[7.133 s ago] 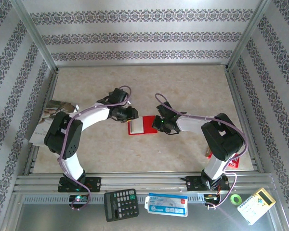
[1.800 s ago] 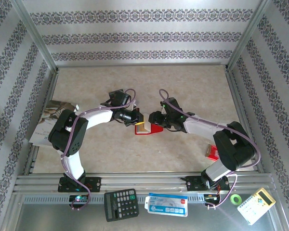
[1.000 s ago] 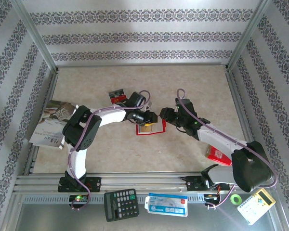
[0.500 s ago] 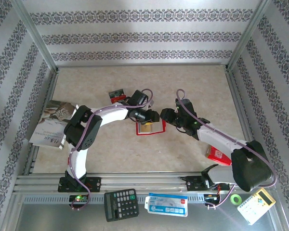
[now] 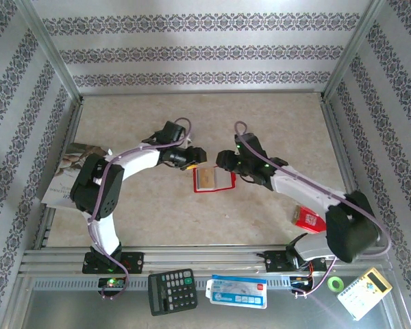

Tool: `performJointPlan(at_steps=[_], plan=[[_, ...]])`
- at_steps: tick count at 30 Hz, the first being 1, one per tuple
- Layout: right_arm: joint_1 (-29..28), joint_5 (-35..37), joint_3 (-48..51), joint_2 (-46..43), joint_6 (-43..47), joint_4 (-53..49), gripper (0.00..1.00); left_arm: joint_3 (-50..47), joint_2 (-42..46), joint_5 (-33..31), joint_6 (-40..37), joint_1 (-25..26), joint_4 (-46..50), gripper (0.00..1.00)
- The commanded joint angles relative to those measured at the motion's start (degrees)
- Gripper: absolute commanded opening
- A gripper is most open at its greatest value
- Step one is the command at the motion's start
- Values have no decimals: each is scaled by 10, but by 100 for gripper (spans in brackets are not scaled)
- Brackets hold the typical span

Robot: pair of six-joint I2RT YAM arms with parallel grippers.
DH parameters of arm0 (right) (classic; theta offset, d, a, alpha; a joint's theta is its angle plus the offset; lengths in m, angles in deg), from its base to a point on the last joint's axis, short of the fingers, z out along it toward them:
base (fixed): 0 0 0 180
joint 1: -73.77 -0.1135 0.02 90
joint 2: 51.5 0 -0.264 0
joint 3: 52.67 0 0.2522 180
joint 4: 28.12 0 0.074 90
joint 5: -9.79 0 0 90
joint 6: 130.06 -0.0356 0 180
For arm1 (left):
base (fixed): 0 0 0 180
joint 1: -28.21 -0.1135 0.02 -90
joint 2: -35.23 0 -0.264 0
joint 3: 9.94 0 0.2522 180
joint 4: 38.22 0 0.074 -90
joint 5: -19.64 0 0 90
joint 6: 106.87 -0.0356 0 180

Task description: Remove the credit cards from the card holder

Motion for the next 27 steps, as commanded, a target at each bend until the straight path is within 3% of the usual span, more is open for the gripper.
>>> performJointPlan(at_steps=[1, 11, 19, 27], plan=[[-19, -8, -45, 69, 20, -64, 39, -40, 50, -22, 23, -42, -9, 55], [-52, 10, -164, 234, 60, -191, 44, -106, 120, -53, 33, -87, -8, 62], [-52, -19, -157, 272, 57, -180, 40, -104, 106, -40, 31, -87, -15, 62], [-42, -17, -135, 277, 61, -173, 29, -107, 101, -1, 27, -84, -19, 59]])
